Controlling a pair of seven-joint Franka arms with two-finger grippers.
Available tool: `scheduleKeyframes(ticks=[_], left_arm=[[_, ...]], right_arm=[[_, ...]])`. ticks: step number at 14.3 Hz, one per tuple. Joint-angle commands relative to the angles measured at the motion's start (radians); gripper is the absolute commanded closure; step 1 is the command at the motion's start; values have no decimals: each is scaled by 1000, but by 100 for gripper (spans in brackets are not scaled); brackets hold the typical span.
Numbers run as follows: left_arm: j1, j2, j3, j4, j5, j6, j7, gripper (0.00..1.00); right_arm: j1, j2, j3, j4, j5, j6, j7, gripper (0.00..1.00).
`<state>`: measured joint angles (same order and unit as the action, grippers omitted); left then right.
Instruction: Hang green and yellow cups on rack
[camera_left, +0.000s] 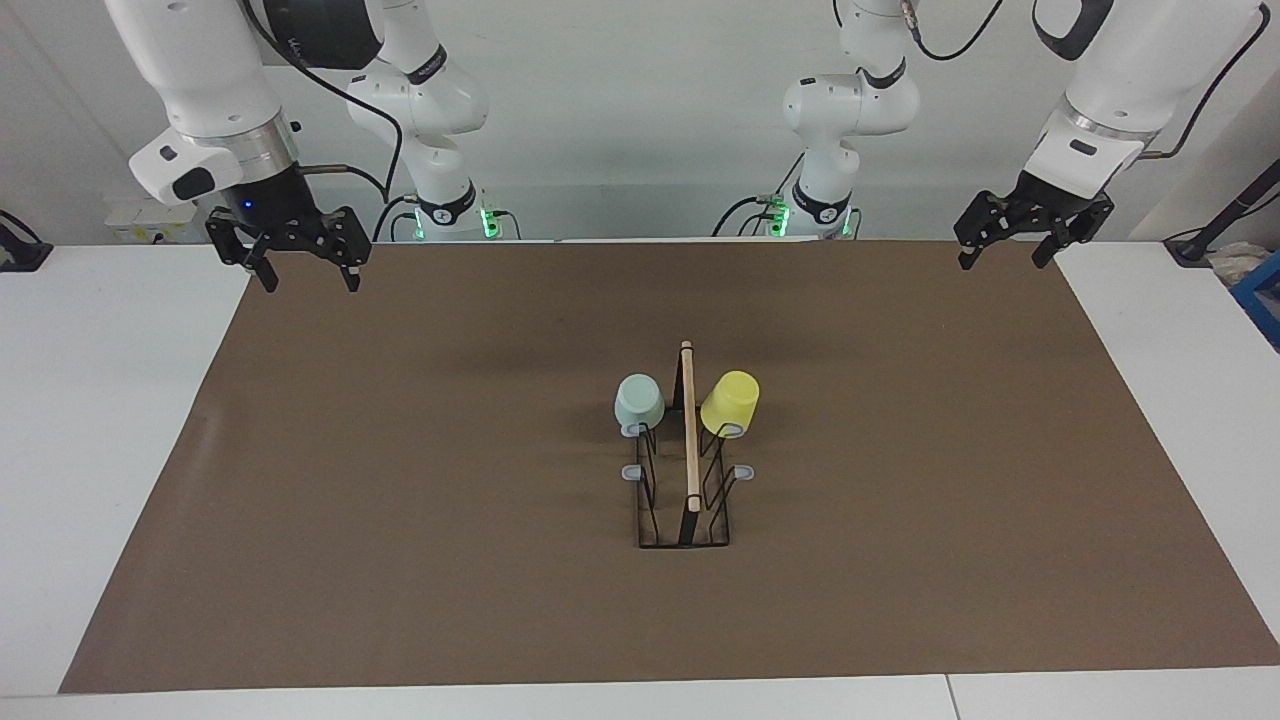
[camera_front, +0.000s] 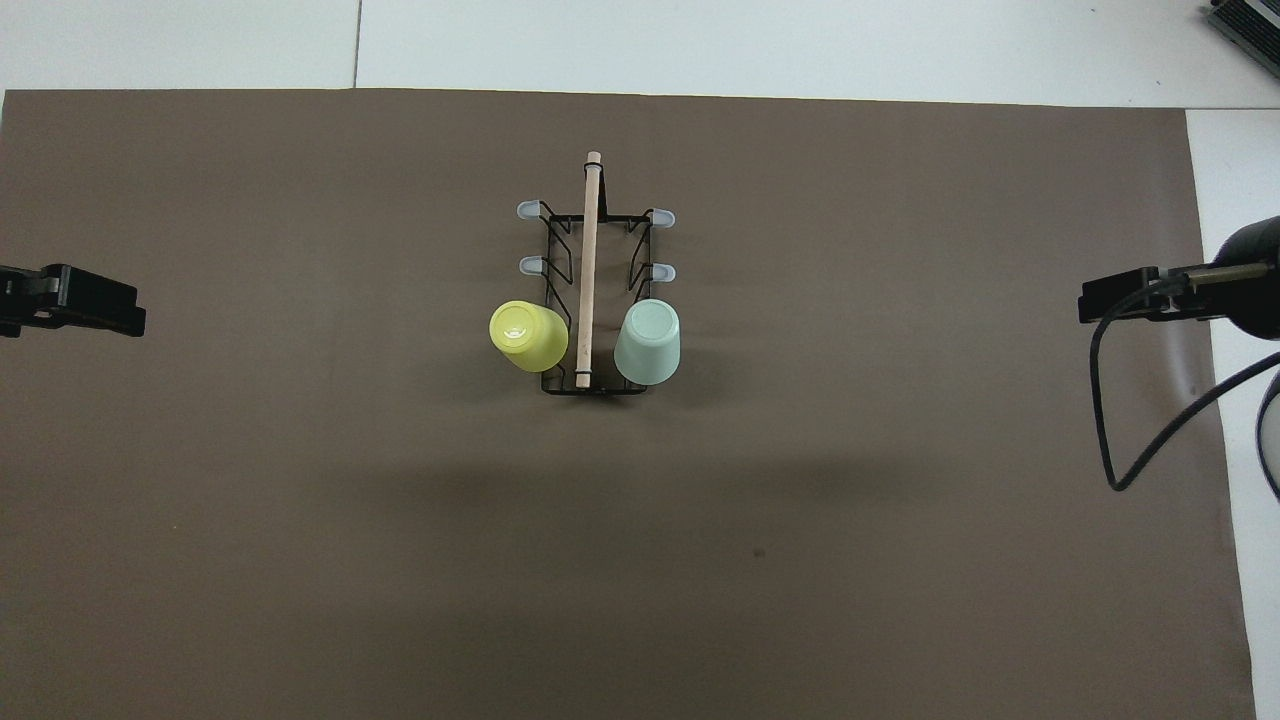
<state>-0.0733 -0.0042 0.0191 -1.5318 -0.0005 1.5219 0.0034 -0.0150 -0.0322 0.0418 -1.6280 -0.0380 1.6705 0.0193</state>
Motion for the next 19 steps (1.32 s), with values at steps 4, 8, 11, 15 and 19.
scheduleKeyframes(ticks=[4, 8, 11, 15, 19], left_arm=[[-3, -26, 7, -28, -7, -5, -13, 0], [-5, -26, 7, -28, -7, -5, -14, 0], [-6, -26, 7, -28, -7, -5, -14, 0], [-10, -26, 7, -28, -7, -3, -14, 0], [-10, -26, 7, -28, -7, 1, -14, 0]], right_arm=[[-10, -18, 7, -13, -10, -15, -39, 0], [-8, -8, 7, 13, -10, -43, -42, 0], [-8, 9, 7, 43, -7, -78, -38, 0], [-8, 28, 7, 82, -17, -142, -39, 0], [-8, 28, 7, 82, -14, -155, -44, 0]])
